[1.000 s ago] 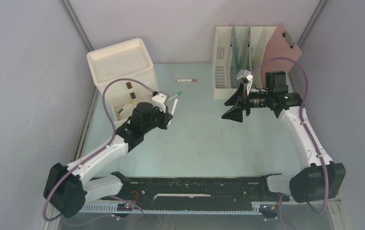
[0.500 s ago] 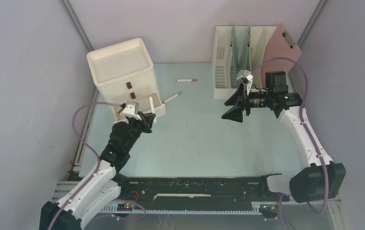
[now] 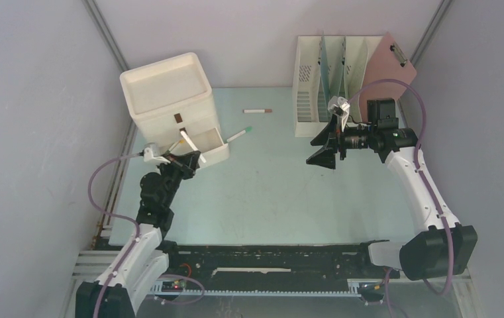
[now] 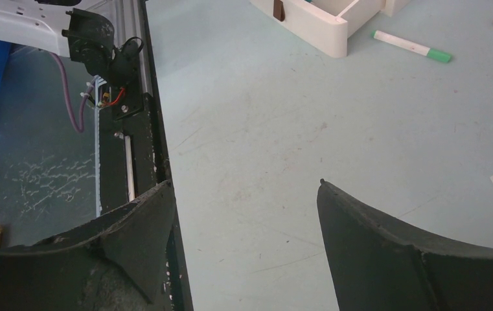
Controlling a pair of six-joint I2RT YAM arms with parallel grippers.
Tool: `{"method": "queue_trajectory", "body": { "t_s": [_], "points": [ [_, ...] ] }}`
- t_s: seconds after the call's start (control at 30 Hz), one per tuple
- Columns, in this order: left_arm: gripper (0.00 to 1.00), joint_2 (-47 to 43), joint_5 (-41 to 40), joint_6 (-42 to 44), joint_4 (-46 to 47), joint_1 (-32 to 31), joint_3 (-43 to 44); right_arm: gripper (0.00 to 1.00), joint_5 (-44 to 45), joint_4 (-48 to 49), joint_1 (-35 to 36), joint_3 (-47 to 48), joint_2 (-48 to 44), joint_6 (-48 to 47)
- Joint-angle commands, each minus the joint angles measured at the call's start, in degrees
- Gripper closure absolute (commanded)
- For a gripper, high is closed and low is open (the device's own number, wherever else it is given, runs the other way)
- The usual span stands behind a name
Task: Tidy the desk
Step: Place the stationery in the drawer.
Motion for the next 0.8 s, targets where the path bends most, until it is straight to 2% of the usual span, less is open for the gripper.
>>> {"method": "queue_trajectory", "body": {
  "t_s": [0.0,0.3,0.53,0.67,0.7,0.77],
  "points": [
    [1.0,2.03,1.88,-12.81,7.37,4.53,-0.94,0.12,-1.5,-0.06,-0.31,-0.03,-0.74,-0.79],
    [1.0,9.03,-2.54,-29.88,8.38,11.23,-1.2,0.12,-1.49,-0.08,-0.29,-0.1,-0.79,-0.8],
    [0.95,14.47,-7.25,-37.8,2.34,12.98,1.81,0.12,-1.56,-0.07,-0.34,-0.09,-0.6,-0.78],
    [0.89,17.86,-7.2,-39.72,1.57,13.94,3.93,0.12,-1.62,-0.11,-0.34,-0.1,-0.67,-0.84],
    [0.84,18.72,-6.71,-39.78,1.68,14.23,4.66,0.12,-1.62,-0.11,-0.33,-0.09,-0.66,-0.76],
    [0.66,20.32,-5.21,-39.89,1.65,14.53,6.02,0.11,-1.64,-0.12,-0.34,-0.12,-0.66,-0.86]
  ]
}}
